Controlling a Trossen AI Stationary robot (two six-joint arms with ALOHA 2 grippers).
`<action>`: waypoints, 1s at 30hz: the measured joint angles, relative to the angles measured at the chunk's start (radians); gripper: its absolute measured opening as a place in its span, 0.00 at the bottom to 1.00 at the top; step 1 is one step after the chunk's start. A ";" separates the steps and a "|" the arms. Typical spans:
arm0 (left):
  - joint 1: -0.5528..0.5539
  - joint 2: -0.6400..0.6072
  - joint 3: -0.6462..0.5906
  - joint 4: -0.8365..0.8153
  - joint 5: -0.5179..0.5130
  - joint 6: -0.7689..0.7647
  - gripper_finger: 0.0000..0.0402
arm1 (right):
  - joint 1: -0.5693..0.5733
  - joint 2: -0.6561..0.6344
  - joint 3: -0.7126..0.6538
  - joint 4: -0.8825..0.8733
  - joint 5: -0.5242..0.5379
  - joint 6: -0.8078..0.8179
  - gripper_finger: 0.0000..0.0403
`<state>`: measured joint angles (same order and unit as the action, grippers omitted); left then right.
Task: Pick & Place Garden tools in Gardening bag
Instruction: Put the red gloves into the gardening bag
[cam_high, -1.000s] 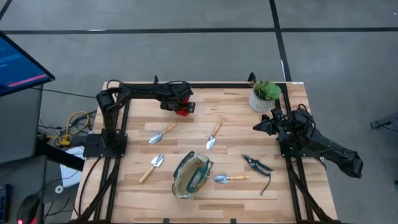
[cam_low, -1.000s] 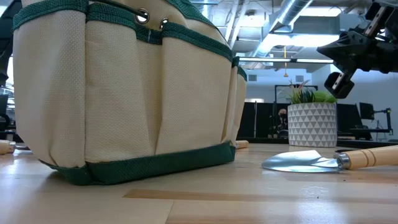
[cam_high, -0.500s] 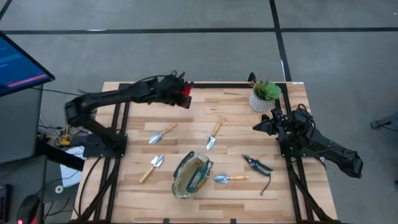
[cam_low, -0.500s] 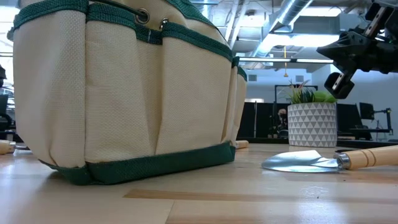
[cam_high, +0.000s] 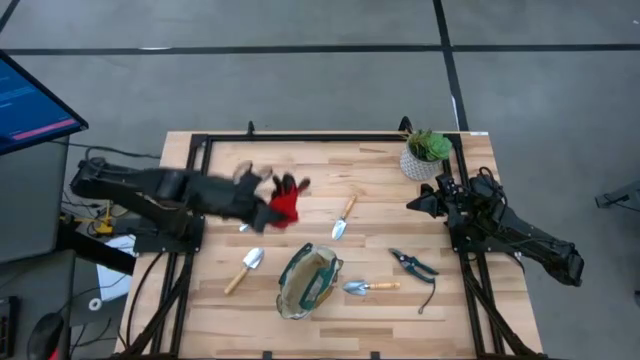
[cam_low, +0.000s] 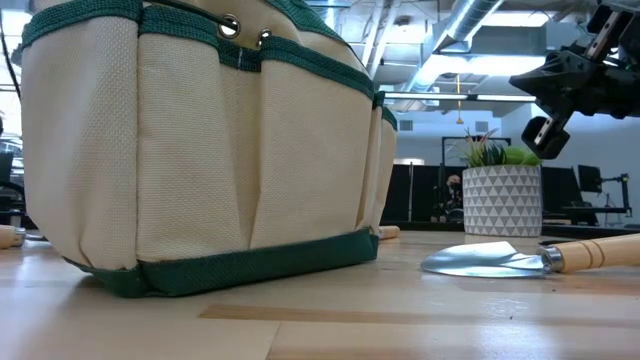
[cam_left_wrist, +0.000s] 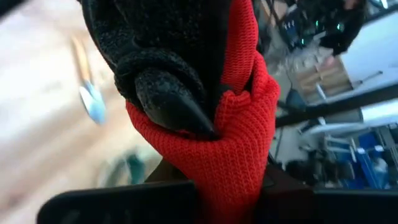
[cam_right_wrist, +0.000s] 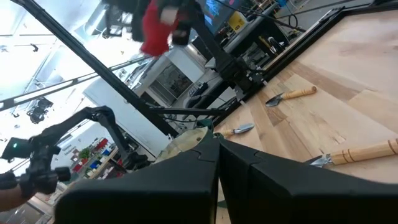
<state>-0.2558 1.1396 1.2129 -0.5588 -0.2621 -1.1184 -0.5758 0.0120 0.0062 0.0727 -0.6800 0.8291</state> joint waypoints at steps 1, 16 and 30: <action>-0.041 0.013 0.000 -0.001 -0.019 -0.033 0.06 | 0.000 0.000 0.000 0.000 0.000 0.000 0.00; -0.234 0.321 0.126 0.004 -0.036 -0.225 0.06 | 0.000 0.000 0.000 -0.001 0.000 -0.010 0.00; -0.229 0.500 0.197 -0.103 0.010 -0.304 0.06 | 0.000 0.000 0.000 -0.002 -0.024 -0.037 0.00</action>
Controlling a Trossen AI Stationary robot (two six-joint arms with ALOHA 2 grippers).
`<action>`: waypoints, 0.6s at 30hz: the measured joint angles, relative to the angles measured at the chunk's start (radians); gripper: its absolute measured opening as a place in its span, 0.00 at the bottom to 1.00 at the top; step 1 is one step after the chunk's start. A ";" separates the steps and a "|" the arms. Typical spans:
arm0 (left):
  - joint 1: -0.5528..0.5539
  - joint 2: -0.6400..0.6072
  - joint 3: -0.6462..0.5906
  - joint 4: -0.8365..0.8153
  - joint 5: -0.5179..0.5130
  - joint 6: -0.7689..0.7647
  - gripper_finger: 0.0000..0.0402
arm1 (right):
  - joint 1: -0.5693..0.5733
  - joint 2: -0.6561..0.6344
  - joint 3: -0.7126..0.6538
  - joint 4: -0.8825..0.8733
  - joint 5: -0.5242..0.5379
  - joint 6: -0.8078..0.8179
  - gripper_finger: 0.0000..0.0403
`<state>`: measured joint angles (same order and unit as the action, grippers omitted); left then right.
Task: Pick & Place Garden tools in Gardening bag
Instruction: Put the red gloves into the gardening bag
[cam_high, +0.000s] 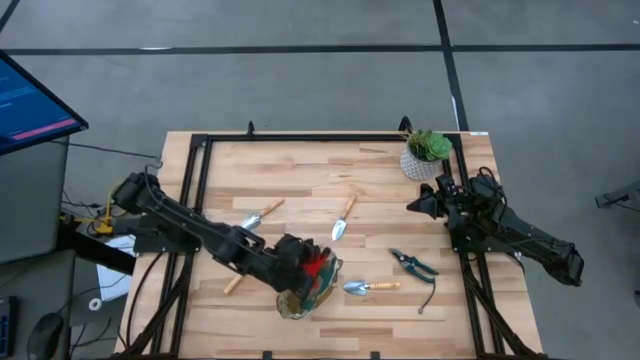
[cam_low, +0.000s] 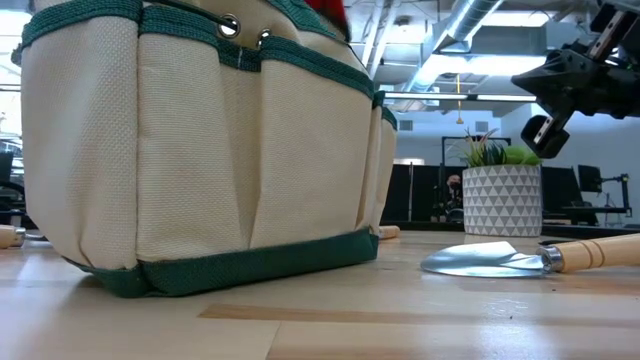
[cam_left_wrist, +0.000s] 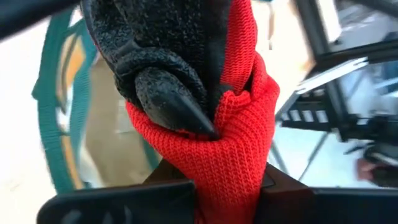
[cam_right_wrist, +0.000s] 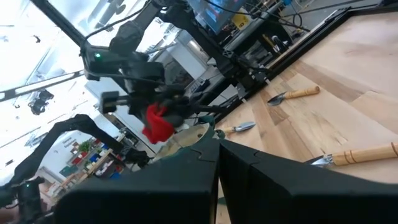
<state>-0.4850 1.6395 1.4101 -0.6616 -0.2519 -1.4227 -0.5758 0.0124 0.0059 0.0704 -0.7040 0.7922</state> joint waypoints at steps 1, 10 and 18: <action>0.000 0.008 0.000 -0.010 0.005 0.000 0.06 | 0.000 0.000 0.000 0.000 -0.004 -0.006 0.00; 0.000 0.066 0.000 -0.055 0.033 0.001 0.06 | 0.000 0.000 0.000 0.000 -0.006 -0.007 0.00; 0.000 0.105 0.000 -0.064 0.088 0.004 0.09 | 0.000 0.000 0.000 0.000 -0.006 -0.007 0.00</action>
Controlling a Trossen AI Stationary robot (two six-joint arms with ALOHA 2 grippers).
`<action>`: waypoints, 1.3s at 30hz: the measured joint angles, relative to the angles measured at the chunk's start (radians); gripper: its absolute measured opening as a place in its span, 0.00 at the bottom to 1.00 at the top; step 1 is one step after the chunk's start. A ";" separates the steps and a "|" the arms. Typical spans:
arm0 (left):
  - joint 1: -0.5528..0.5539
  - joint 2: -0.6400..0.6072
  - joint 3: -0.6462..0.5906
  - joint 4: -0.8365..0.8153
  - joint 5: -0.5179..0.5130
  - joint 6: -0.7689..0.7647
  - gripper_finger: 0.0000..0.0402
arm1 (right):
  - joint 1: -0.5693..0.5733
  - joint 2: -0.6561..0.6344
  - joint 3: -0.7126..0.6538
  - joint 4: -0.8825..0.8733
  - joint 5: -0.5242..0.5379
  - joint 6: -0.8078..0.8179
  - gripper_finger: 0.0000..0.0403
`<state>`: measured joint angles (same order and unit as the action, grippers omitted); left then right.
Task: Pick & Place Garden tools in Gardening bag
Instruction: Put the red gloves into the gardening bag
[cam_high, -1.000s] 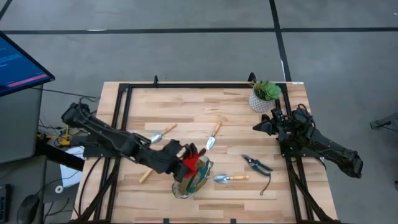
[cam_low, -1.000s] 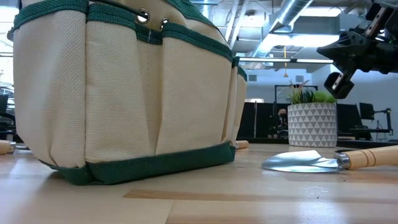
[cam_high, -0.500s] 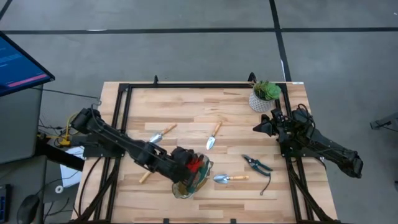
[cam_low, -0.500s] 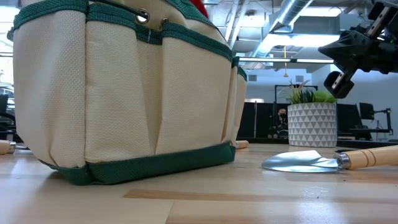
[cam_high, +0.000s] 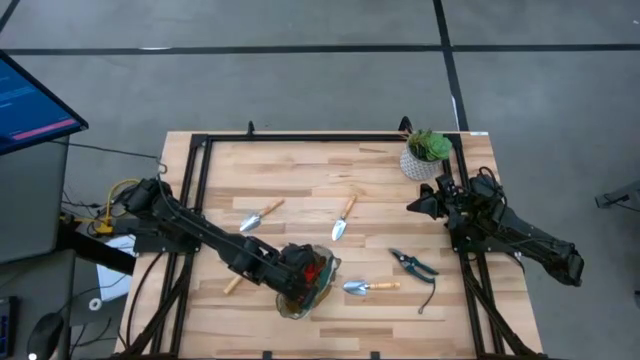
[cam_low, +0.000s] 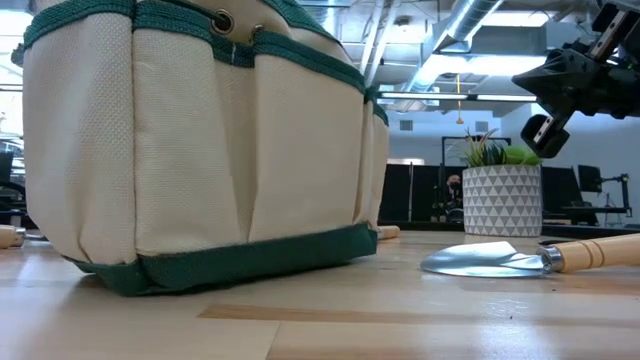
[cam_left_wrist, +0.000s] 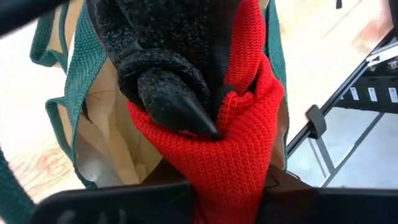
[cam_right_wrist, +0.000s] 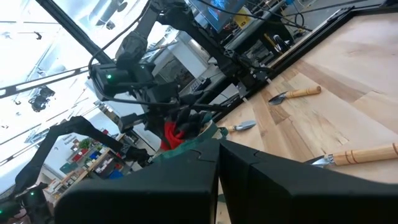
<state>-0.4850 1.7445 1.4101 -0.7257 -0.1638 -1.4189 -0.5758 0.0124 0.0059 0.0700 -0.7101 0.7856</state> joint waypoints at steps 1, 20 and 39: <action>0.000 0.001 0.000 -0.001 0.001 0.000 0.10 | 0.000 0.000 0.000 0.000 0.000 0.000 0.00; 0.005 -0.004 0.000 0.000 0.021 0.113 0.51 | 0.000 0.000 0.000 -0.002 -0.028 -0.009 0.00; 0.023 -0.004 0.000 0.016 0.092 0.153 0.60 | 0.000 0.000 0.000 -0.002 -0.028 -0.010 0.00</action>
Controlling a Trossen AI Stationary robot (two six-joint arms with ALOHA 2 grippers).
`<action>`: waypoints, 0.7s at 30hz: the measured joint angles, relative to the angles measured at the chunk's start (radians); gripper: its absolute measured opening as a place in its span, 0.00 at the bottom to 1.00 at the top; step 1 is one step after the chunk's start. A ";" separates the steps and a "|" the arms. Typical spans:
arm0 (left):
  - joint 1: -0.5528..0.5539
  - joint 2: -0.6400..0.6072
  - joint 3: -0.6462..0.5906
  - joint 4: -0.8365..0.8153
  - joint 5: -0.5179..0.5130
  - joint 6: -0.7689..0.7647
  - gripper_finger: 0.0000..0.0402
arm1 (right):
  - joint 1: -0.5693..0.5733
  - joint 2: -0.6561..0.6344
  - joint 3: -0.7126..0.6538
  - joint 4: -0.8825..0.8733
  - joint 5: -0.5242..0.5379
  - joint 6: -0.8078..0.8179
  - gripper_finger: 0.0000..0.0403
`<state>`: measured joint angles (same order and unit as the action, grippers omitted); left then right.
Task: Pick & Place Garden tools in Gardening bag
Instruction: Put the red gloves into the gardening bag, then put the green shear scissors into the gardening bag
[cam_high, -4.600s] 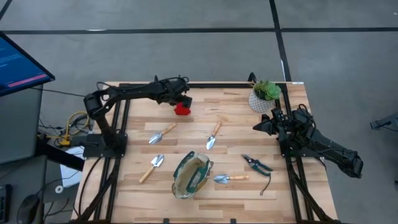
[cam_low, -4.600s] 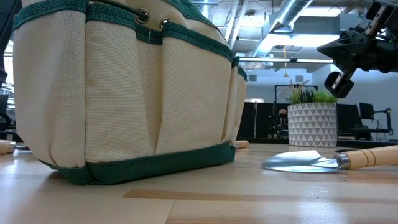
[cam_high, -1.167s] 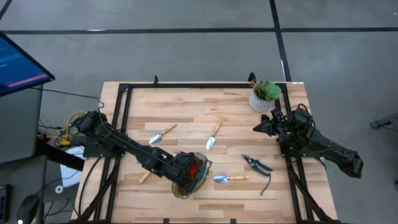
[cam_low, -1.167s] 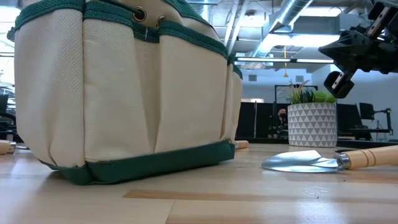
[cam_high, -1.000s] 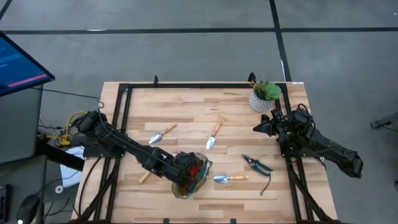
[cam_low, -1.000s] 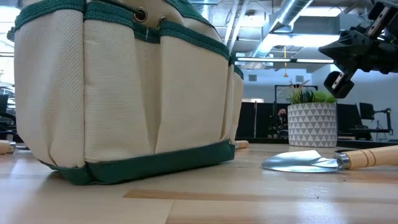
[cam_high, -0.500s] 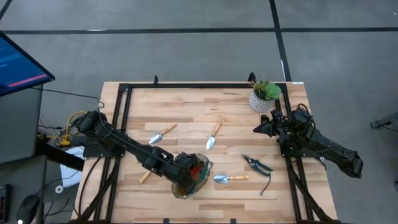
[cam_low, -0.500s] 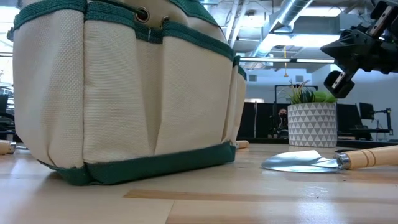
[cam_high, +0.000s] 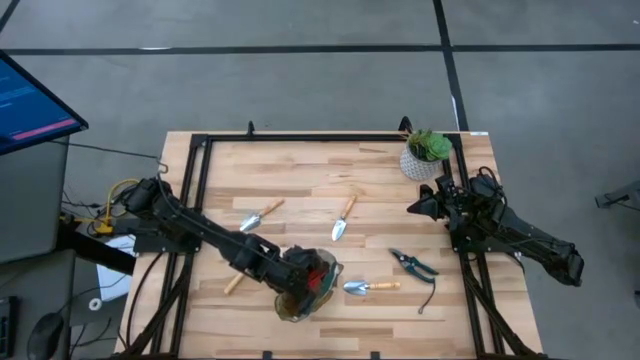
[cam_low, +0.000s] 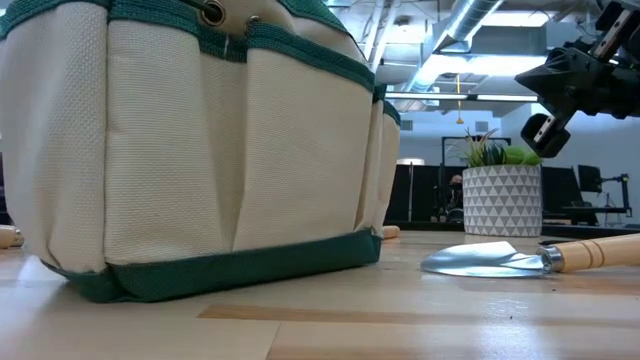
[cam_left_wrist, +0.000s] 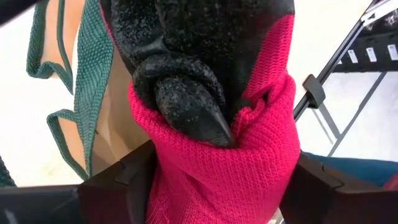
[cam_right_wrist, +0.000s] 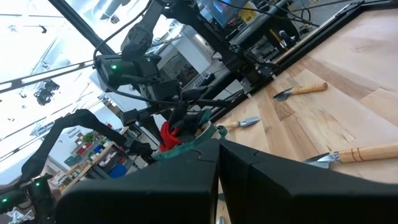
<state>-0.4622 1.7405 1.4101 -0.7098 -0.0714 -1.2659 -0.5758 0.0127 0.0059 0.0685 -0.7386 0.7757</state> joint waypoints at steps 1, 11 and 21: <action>0.000 0.000 0.000 0.002 0.000 0.009 0.60 | 0.000 0.000 0.000 0.000 0.000 0.000 0.00; 0.035 0.000 0.000 0.010 0.095 0.088 0.62 | 0.000 0.000 0.000 0.000 0.002 0.000 0.00; 0.094 -0.104 -0.001 -0.032 0.163 0.134 0.78 | 0.000 0.000 0.000 0.000 0.002 0.000 0.00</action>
<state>-0.3686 1.6368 1.4094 -0.7415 0.0912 -1.1320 -0.5758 0.0128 0.0059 0.0685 -0.7364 0.7757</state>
